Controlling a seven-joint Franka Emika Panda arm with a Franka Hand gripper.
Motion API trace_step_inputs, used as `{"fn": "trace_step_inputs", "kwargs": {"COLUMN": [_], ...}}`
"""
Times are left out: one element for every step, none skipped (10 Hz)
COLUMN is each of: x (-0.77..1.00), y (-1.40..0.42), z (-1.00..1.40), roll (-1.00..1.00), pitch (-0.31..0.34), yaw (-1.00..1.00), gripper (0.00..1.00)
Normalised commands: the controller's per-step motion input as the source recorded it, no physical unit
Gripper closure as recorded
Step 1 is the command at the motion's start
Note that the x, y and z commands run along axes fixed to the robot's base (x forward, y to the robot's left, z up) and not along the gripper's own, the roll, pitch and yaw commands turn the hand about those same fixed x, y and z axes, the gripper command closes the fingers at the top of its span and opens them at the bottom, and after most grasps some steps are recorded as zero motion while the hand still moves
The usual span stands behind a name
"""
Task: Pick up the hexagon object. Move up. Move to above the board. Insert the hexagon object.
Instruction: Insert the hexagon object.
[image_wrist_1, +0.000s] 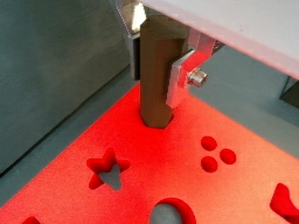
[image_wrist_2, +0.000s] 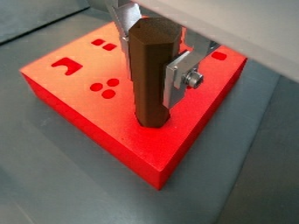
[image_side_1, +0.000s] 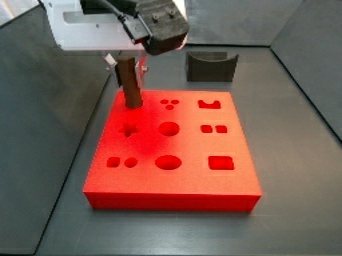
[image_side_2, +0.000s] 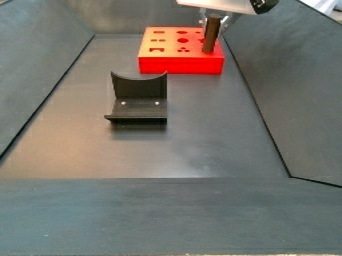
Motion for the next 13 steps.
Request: {"fn": "trace_step_inputs", "kwargs": {"x": [0.21, 0.17, 0.07, 0.08, 0.00, 0.21, 0.14, 0.11, 0.24, 0.09, 0.01, 0.00, 0.00], "y": [-0.10, -0.22, -0.21, -0.18, -0.22, -0.21, -0.25, -0.31, -0.08, -0.11, -0.07, 0.00, 0.00], "z": [-0.47, -0.57, -0.71, -0.76, -0.74, -0.76, -0.70, -0.72, -0.82, -0.77, -0.79, -0.01, 0.00], "roll": [0.00, 0.10, 0.15, 0.15, 0.18, 0.20, 0.18, 0.17, 0.10, 0.11, 0.12, 0.00, 0.00], "pitch": [0.000, 0.000, 0.000, 0.036, 0.051, 0.107, 0.171, 0.169, 0.173, 0.191, 0.157, -0.020, 0.000], "yaw": [-0.07, -0.22, -0.44, -0.48, -0.46, -0.35, -0.23, -0.16, 0.00, 0.00, 0.00, 0.00, 0.00], "gripper": [1.00, 1.00, 1.00, 1.00, 1.00, 1.00, 1.00, 1.00, 1.00, 1.00, 1.00, 1.00, 1.00]}}
